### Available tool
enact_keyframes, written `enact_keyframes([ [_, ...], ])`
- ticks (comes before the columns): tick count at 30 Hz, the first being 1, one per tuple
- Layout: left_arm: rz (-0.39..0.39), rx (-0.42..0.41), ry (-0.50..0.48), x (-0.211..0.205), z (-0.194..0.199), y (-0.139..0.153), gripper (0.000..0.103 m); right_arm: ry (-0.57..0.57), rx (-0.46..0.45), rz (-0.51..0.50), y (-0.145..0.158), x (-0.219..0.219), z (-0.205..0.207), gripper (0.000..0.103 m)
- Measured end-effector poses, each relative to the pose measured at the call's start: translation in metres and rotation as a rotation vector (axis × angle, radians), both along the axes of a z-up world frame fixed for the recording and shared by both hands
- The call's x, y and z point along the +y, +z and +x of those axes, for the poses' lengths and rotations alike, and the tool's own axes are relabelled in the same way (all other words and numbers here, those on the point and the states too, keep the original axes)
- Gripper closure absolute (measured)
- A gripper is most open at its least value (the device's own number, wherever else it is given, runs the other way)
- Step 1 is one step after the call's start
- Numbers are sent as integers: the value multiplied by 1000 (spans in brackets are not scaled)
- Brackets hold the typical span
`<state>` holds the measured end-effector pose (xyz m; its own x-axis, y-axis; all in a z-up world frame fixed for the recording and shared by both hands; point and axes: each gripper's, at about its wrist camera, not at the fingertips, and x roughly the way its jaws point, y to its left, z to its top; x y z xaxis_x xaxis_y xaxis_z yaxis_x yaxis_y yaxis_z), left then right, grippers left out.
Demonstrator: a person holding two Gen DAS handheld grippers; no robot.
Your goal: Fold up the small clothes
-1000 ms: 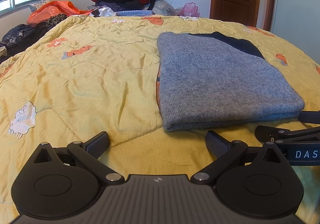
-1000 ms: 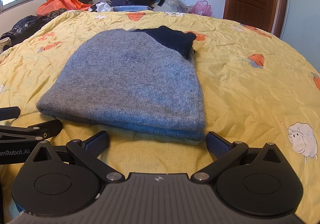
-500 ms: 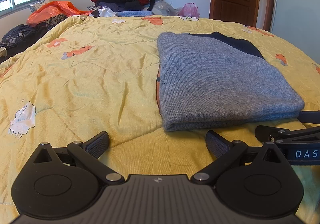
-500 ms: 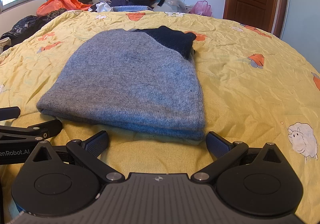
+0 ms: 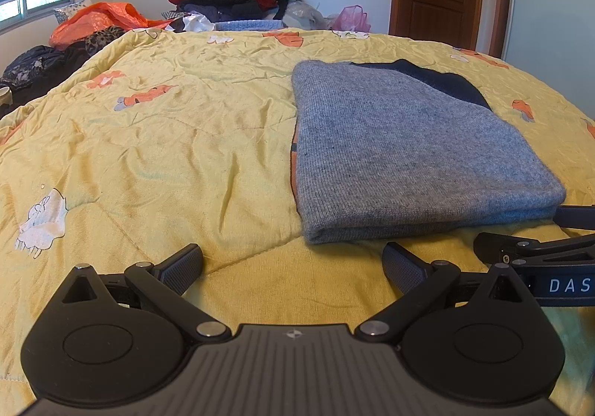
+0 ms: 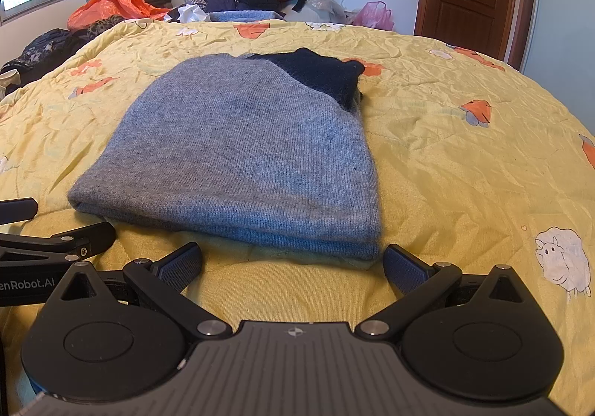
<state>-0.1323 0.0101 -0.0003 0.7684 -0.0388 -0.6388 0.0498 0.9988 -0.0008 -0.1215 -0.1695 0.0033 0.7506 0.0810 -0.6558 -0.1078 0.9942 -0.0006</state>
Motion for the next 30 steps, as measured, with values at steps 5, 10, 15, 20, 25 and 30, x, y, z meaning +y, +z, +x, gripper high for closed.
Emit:
enact_keyframes([
  [5,0,0,0,0,0,0,0,0,0,0,0,0,0,0],
  [10,0,0,-1,0,0,0,0,0,0,0,0,0,0,0],
  [15,0,0,0,0,0,0,0,0,0,0,0,0,0,0],
  [20,-3,-2,-5,0,0,0,0,0,0,0,0,0,0,0],
  [25,-62,-26,11,10,-1,3,0,0,0,0,0,0,0,0],
  [30,-76,-29,1,12,0,3,0,0,0,0,0,0,0,0],
])
